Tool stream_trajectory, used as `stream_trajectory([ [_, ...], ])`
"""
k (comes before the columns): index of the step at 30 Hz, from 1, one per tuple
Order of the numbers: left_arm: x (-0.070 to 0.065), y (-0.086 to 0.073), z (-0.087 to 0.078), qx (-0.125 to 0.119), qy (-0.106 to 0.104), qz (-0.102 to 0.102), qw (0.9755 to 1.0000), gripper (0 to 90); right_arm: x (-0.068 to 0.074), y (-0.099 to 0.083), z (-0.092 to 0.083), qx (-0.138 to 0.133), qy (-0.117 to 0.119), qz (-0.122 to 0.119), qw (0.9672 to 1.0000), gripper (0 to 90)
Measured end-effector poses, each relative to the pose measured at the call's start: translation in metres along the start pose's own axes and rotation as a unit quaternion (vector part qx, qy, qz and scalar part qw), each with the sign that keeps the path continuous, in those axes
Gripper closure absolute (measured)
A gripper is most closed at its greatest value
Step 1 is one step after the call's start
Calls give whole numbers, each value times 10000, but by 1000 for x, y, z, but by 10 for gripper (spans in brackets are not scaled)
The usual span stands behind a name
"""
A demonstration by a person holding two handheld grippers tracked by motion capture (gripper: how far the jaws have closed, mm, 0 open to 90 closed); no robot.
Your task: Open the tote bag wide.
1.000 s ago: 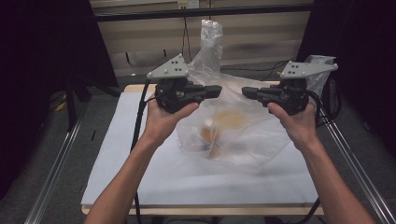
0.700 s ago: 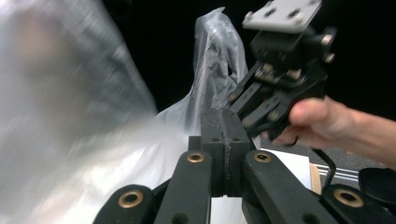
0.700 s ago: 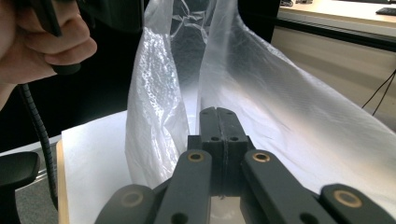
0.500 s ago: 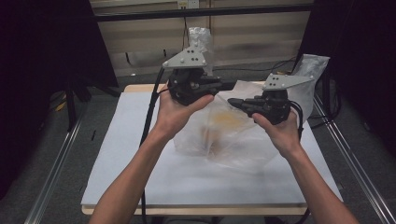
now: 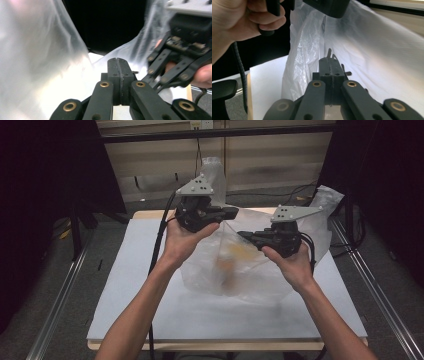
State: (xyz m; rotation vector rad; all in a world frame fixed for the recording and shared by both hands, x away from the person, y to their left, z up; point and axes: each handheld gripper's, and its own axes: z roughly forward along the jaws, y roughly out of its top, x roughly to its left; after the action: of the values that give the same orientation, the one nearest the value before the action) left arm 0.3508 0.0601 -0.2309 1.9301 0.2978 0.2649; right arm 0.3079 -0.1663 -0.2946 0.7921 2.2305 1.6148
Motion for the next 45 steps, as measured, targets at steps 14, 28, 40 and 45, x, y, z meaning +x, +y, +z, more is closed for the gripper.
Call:
stream_trajectory([
  [14,11,-29,-1,256,323,-227,9989,900,15,-12,29,141,133,-94,9998,900],
  [28,16,-82,-1,574,439,-544,9959,900,21,-38,45,346,251,-10,9991,900],
  [40,12,-121,-1,761,374,-751,9936,900,20,-63,47,367,252,172,9989,900],
  [45,12,-130,-2,819,261,-722,9937,900,16,-60,36,283,116,185,9994,900],
])
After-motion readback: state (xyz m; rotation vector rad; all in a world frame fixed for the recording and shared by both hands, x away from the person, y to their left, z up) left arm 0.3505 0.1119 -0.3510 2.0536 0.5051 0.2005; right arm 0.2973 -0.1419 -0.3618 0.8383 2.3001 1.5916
